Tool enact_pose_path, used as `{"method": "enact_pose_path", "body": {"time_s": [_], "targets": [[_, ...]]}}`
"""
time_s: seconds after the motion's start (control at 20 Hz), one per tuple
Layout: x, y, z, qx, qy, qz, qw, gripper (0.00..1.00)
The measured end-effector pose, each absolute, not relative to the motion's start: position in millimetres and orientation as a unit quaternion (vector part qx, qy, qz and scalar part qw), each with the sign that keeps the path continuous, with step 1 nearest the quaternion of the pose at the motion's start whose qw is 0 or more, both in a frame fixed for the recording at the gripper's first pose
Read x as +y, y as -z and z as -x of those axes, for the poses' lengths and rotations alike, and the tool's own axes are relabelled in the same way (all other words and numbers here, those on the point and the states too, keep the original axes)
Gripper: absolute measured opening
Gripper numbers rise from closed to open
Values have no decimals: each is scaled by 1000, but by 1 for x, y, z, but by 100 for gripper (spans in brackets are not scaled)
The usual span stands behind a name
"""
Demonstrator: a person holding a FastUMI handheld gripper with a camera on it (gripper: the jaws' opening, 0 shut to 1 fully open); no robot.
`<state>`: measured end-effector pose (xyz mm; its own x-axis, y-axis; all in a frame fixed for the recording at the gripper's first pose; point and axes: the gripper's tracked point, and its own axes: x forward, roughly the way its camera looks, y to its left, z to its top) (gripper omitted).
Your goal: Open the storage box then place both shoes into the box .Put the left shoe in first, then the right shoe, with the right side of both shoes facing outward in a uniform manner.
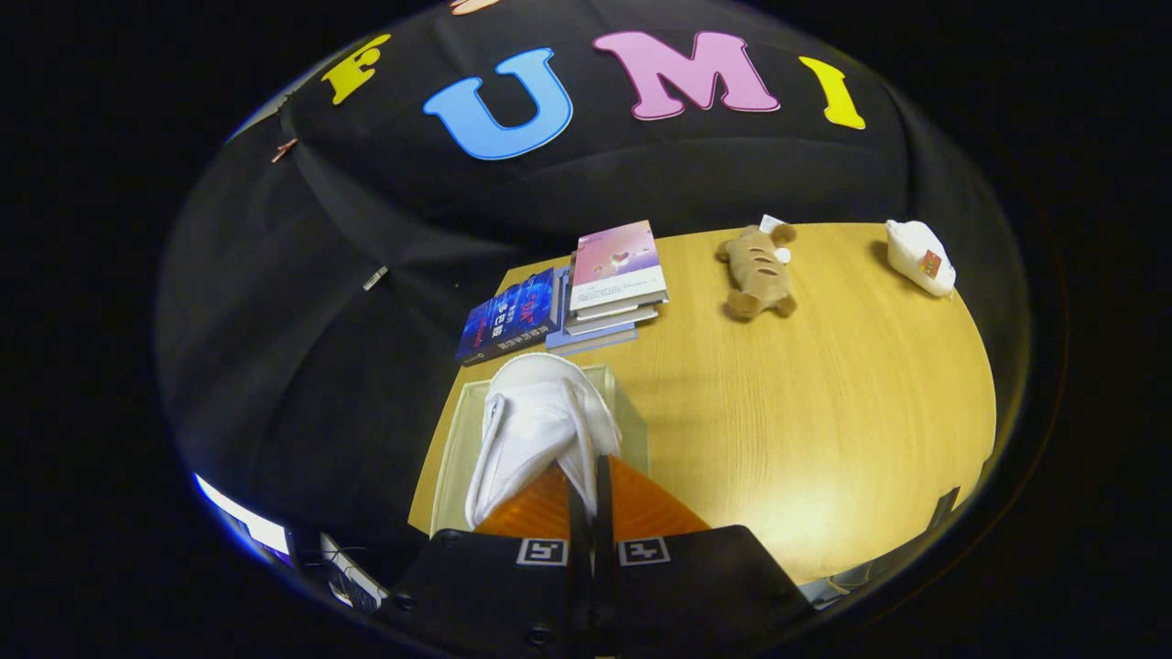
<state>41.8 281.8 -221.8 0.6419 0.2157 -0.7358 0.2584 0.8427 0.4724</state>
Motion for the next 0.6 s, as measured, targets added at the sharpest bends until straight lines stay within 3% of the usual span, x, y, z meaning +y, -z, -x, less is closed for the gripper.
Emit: {"method": "enact_pose_path", "body": {"time_s": [0.45, 0.55, 0.6], "targets": [[305, 281, -62, 456, 50, -211, 863, 6], [317, 281, -62, 457, 38, -228, 859, 13], [314, 275, -64, 451, 38, -229, 862, 30]]}}
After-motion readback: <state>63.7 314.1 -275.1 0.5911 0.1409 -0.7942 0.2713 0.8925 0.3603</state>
